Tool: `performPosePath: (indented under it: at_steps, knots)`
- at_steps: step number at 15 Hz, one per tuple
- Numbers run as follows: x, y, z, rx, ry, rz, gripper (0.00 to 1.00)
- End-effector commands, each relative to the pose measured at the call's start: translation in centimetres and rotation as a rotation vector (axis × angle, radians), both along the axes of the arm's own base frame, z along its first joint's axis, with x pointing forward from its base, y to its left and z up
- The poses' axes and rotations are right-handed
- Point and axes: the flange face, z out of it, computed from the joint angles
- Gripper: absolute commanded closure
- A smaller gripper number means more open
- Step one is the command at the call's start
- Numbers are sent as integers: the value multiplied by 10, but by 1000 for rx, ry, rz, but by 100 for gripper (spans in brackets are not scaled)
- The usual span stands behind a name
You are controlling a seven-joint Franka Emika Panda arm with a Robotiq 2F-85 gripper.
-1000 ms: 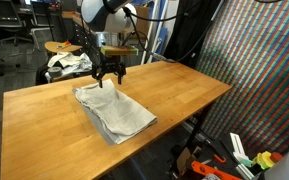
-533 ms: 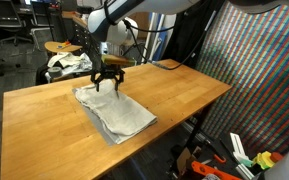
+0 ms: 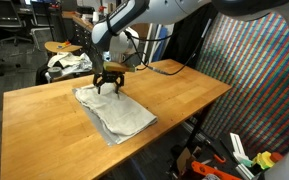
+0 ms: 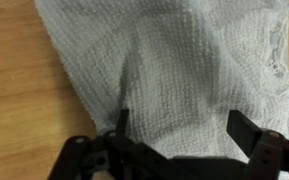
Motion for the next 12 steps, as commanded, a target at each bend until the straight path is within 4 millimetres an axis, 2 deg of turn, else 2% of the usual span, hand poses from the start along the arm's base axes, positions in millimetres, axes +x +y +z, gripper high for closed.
performPosePath:
  at_steps: [1, 5, 12]
  knots:
    - [5, -2, -8, -18, -41, -12, 0]
    - [7, -7, -10, -33, -57, -29, 0]
    - [17, -29, -7, -76, -111, -108, 0]
